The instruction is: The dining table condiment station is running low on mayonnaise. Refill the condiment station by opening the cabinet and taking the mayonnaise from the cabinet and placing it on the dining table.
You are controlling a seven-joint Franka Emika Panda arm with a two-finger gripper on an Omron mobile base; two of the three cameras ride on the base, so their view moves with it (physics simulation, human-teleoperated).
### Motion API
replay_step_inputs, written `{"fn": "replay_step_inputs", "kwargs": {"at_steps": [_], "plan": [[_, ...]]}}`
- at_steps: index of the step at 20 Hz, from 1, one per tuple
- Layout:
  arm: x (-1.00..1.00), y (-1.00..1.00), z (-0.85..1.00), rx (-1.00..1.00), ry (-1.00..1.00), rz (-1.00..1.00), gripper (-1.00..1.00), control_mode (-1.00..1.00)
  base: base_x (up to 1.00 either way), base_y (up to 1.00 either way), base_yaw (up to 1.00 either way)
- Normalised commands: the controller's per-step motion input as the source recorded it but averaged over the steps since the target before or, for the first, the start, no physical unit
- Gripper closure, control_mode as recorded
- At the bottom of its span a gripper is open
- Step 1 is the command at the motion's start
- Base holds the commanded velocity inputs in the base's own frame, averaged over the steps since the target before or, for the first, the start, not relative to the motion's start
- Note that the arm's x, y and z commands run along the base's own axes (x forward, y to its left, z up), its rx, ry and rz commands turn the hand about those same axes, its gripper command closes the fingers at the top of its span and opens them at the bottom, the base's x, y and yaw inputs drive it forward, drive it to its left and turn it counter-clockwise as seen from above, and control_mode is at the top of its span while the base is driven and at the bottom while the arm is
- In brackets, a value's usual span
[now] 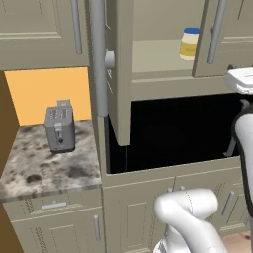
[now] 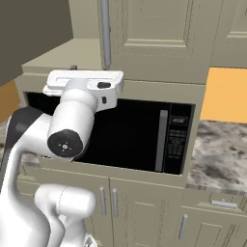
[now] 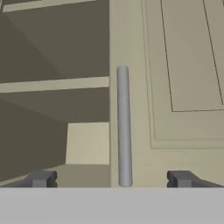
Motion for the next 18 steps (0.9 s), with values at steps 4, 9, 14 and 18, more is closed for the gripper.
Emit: {"fn": "replay_step_inputs", "kwargs": {"at_steps": [4,9,14,18], "plan": [[0.57,0.0,0.04,0.01,0.0,0.0,-1.0,-1.0,0.0,0.0,0.0],[0.54,0.0,0.0,0.0,0.0,0.0,-1.0,-1.0,0.0,0.0,0.0],[0.56,0.0,0.0,0.0,0.0,0.0,-1.0,-1.0,0.0,0.0,0.0],[0.61,0.0,0.0,0.0,0.0,0.0,-1.0,-1.0,0.0,0.0,0.0]]}}
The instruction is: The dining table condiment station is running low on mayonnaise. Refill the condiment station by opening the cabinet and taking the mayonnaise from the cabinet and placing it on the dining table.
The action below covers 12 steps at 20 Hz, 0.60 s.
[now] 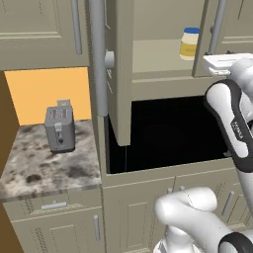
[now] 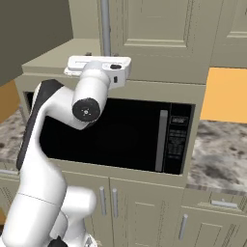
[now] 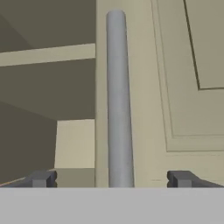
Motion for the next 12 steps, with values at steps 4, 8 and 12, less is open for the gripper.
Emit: {"fn": "replay_step_inputs", "kwargs": {"at_steps": [4,8,12], "plan": [[0.55,0.0,0.0,0.0,0.0,0.0,-1.0,-1.0,0.0,0.0,0.0],[0.43,0.0,0.0,0.0,0.0,0.03,-1.0,-1.0,0.0,0.0,0.0],[0.39,0.0,0.0,0.0,0.02,0.03,-1.0,-1.0,0.0,0.0,0.0]]}}
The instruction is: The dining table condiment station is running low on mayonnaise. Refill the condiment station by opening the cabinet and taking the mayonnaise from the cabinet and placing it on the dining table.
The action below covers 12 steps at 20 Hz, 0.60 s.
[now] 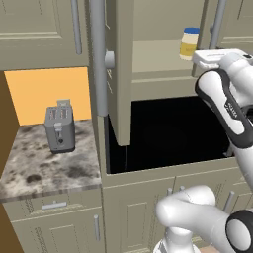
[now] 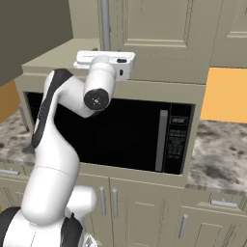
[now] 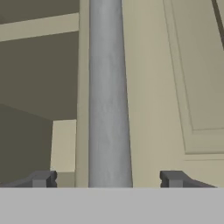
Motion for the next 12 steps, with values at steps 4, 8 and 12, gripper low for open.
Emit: {"fn": "replay_step_inputs", "kwargs": {"at_steps": [4,8,12], "plan": [[0.38,0.0,0.0,0.0,0.04,0.03,1.0,-1.0,0.0,0.0,0.0],[0.12,0.0,0.0,0.0,0.01,0.01,1.0,-1.0,0.0,0.0,0.0],[0.01,0.27,-0.01,-0.02,0.0,0.0,1.0,-1.0,0.0,0.0,0.0]]}}
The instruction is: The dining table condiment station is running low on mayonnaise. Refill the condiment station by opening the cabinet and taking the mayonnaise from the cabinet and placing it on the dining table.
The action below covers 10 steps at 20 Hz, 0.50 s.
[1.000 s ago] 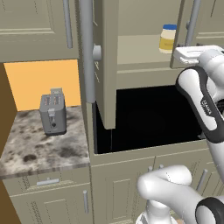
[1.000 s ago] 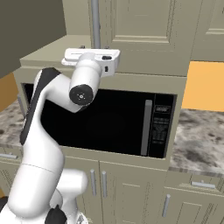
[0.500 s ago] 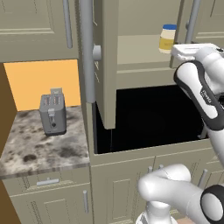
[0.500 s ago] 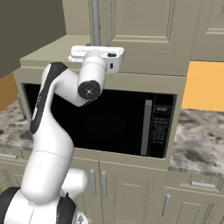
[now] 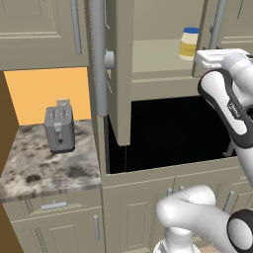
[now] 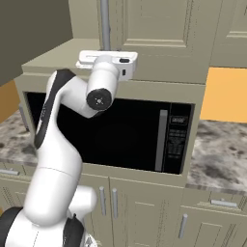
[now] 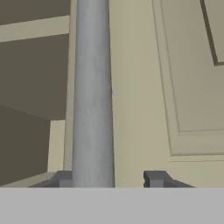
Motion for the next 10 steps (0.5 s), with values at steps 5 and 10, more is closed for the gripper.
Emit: {"fn": "replay_step_inputs", "kwargs": {"at_steps": [5,10], "plan": [[0.0,0.14,0.0,-0.03,0.0,0.0,1.0,-1.0,0.0,0.0,0.0],[0.0,0.0,0.0,-0.03,0.02,0.0,1.0,-1.0,0.0,0.0,0.0]]}}
